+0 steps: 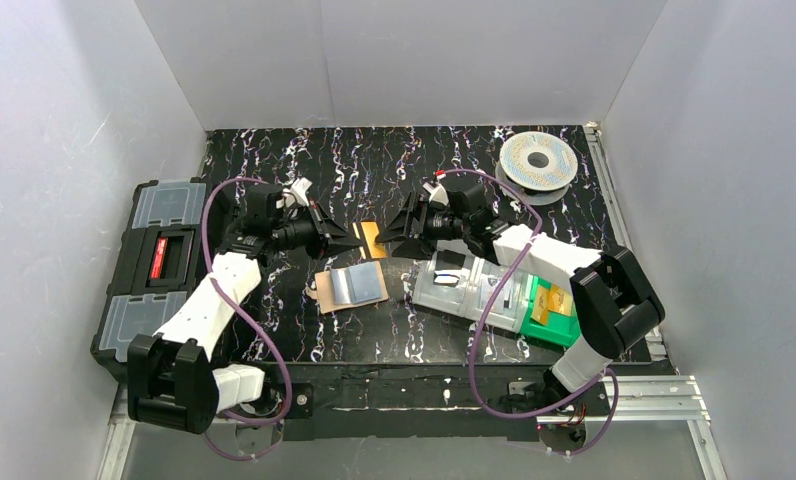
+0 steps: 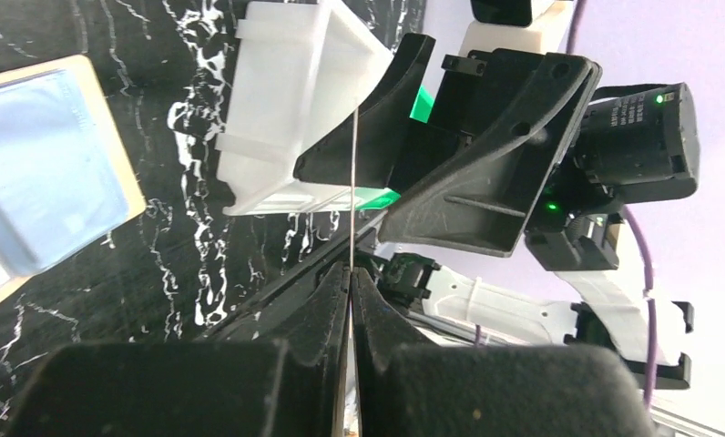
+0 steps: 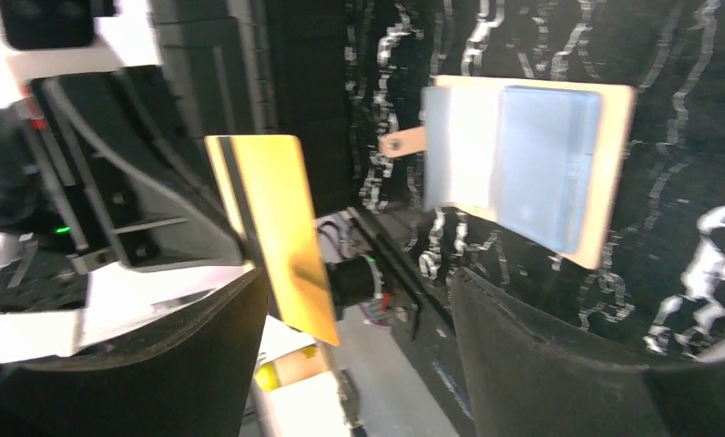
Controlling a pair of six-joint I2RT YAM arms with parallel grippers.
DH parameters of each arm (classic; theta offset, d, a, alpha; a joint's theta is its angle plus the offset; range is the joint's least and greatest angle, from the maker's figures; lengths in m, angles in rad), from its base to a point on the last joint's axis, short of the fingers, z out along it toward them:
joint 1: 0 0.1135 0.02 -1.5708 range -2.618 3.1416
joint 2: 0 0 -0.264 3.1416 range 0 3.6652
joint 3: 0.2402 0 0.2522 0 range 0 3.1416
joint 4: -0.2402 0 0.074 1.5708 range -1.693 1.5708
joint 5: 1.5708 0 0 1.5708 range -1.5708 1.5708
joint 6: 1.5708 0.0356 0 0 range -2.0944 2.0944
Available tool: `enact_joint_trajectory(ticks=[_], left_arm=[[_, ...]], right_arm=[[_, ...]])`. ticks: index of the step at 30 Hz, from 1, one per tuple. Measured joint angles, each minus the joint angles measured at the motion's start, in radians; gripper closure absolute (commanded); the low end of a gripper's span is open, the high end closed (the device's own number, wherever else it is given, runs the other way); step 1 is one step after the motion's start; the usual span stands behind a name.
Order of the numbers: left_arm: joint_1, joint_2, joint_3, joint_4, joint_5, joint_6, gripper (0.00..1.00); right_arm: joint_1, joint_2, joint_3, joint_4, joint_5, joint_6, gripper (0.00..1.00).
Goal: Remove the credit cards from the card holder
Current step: Place the credit card in the storage box.
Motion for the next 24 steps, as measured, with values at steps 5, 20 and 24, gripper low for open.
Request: enact_joint_trajectory(ticks=[5, 20, 24], left_arm=[[0.000, 0.044, -0.008, 0.090, 0.065, -0.050, 1.00], [-0.013, 0.116, -0.007, 0.133, 0.157, -0.027, 0.45], [-0.019, 0.116, 0.015, 0.035, 0.135, 0.051, 0.11]], right_arm=[[-0.007, -0.001, -0.039, 0.159, -0.054, 0.097, 0.39], [-0.011, -0.045, -0.044, 0.151, -0.058, 0.097, 0.99], [-0.012, -0.117, -0.044, -0.024, 0.024, 0.002, 0.99]])
